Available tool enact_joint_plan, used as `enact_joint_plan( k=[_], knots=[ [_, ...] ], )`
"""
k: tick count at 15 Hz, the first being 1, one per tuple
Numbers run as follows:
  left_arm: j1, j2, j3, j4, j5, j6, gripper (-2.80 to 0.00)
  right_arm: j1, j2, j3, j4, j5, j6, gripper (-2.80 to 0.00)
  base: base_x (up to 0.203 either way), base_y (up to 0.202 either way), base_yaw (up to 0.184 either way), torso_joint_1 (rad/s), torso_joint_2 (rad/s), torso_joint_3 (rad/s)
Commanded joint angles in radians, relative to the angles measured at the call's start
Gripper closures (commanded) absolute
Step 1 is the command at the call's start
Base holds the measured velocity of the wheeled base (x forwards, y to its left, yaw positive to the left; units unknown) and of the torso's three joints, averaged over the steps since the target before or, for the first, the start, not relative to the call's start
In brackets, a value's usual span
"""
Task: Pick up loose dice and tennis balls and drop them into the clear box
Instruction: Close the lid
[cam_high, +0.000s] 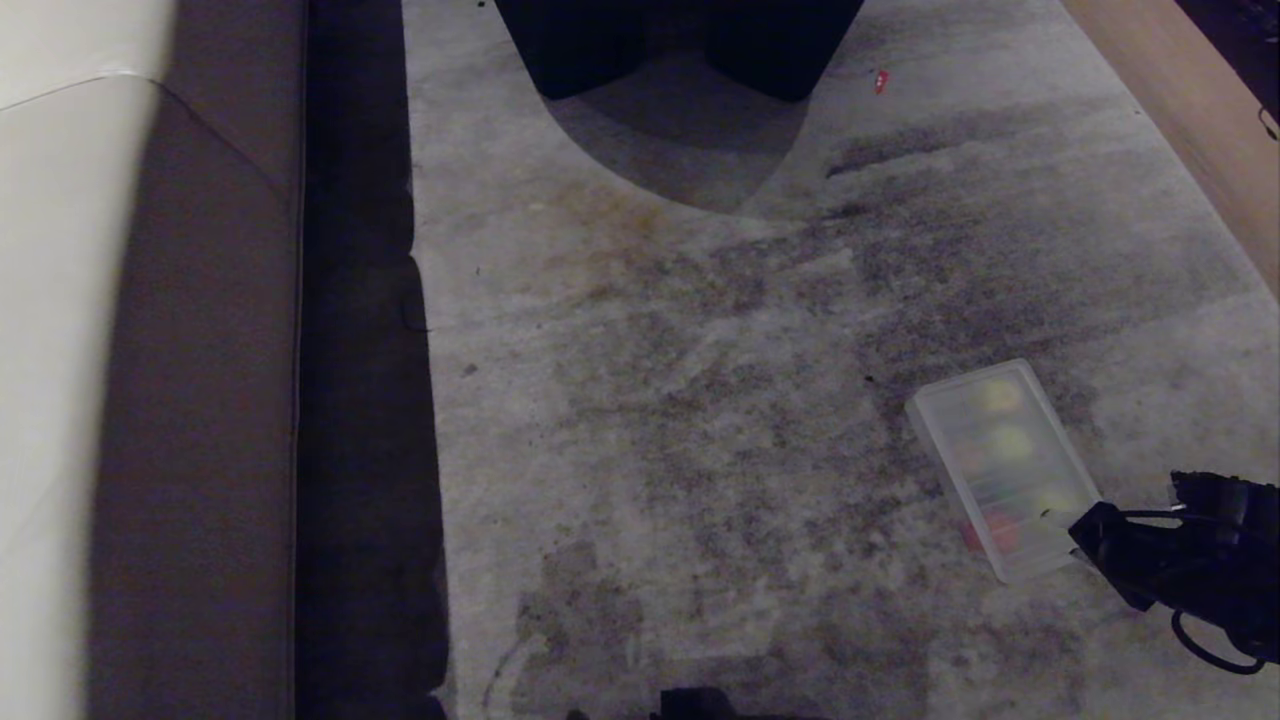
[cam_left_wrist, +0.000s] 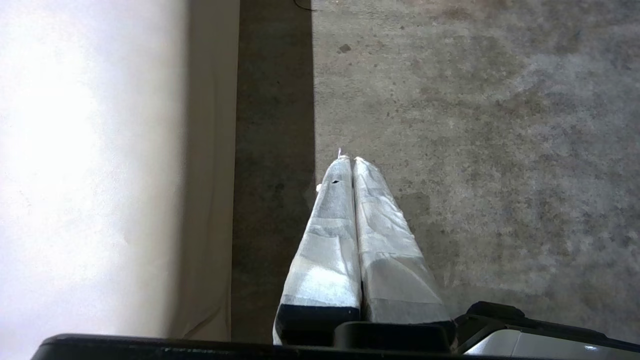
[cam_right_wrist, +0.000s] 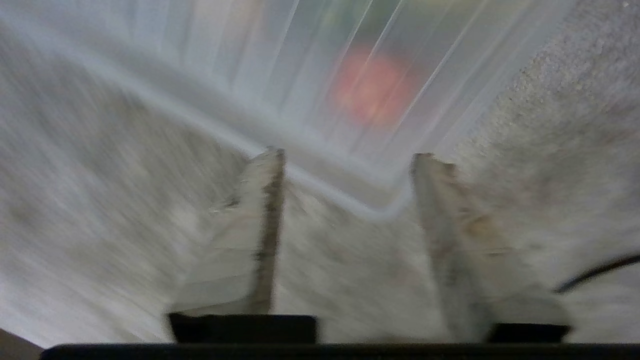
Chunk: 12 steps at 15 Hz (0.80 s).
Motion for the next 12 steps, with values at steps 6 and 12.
enact_joint_plan(
  k=[6, 12],
  knots=[
    [0.0, 0.001, 0.0, 0.0, 0.001, -0.001, 0.0, 0.1, 0.059, -0.046, 0.178, 0.002, -0.397, 0.0, 0.0, 0.0, 0.0, 0.0, 0.0, 0.0],
    [0.0, 0.0, 0.0, 0.0, 0.001, -0.001, 0.0, 0.115, 0.094, -0.119, 0.202, -0.006, -0.505, 0.0, 0.0, 0.0, 0.0, 0.0, 0.0, 0.0]
  ],
)
